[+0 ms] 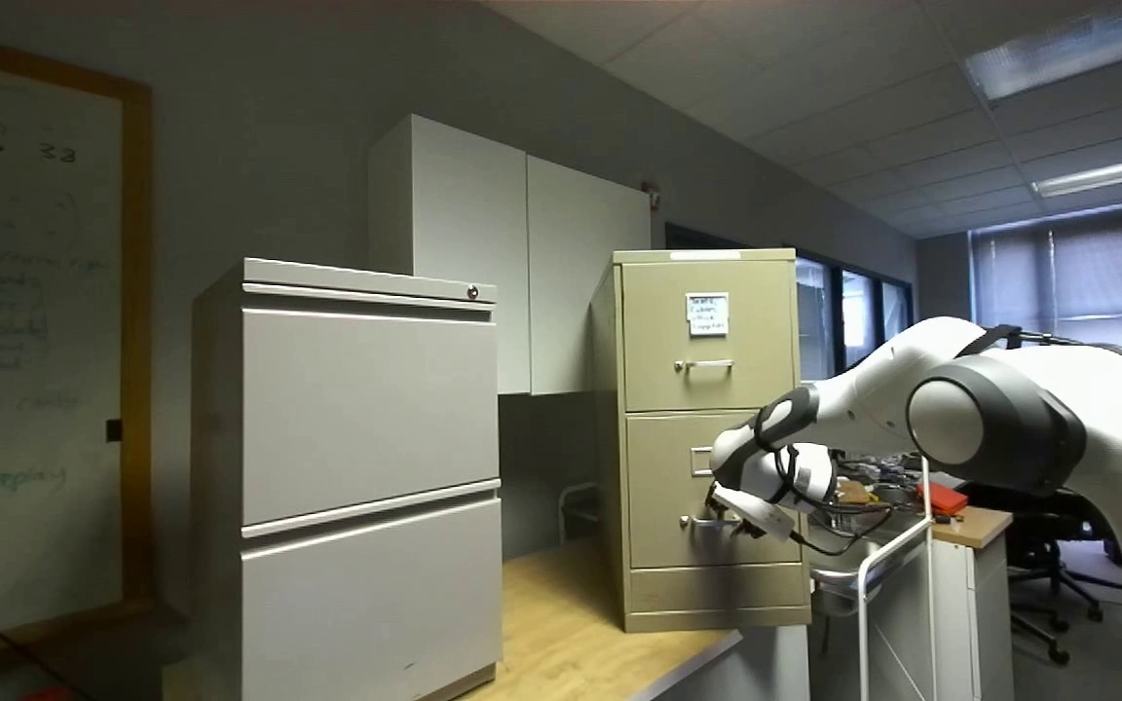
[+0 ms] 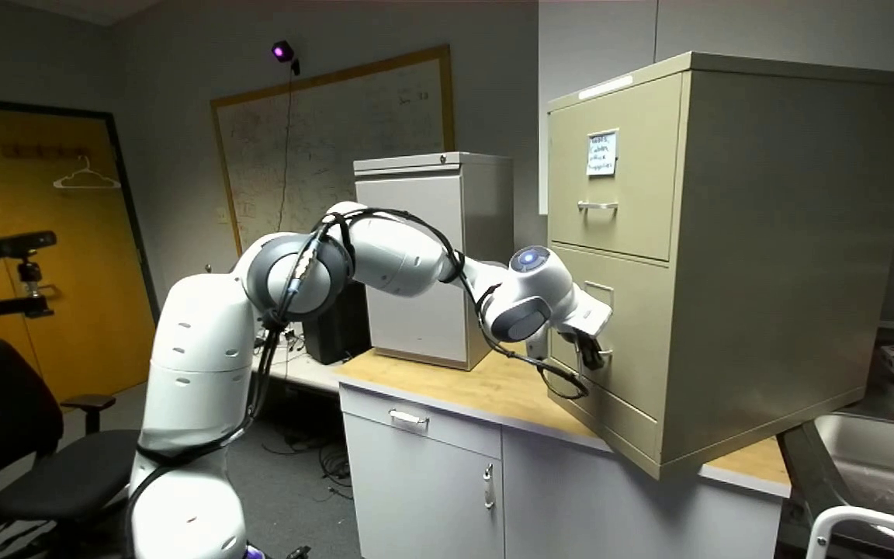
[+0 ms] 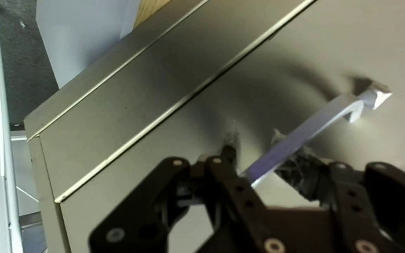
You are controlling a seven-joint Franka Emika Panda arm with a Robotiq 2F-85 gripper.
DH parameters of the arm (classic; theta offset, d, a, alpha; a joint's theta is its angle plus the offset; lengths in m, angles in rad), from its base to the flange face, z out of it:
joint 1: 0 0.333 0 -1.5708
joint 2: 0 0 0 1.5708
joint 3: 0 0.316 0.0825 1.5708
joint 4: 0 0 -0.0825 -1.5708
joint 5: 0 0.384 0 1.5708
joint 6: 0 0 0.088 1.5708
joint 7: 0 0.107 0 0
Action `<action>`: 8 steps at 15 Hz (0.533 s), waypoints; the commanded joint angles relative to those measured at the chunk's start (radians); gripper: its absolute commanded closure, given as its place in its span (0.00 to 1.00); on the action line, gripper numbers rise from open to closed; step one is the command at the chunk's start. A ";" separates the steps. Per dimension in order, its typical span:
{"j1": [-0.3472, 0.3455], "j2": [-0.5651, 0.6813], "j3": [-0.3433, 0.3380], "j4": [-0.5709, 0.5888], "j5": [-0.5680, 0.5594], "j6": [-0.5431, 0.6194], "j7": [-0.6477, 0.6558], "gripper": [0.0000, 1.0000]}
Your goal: Open the bottom drawer of the file cabinet on the right
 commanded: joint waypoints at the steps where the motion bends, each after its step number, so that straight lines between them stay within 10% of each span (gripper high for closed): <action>1: -0.047 -0.135 0.094 -0.209 0.150 -0.023 -0.202 0.92; 8: -0.111 -0.158 0.185 -0.231 0.403 0.016 -0.390 0.92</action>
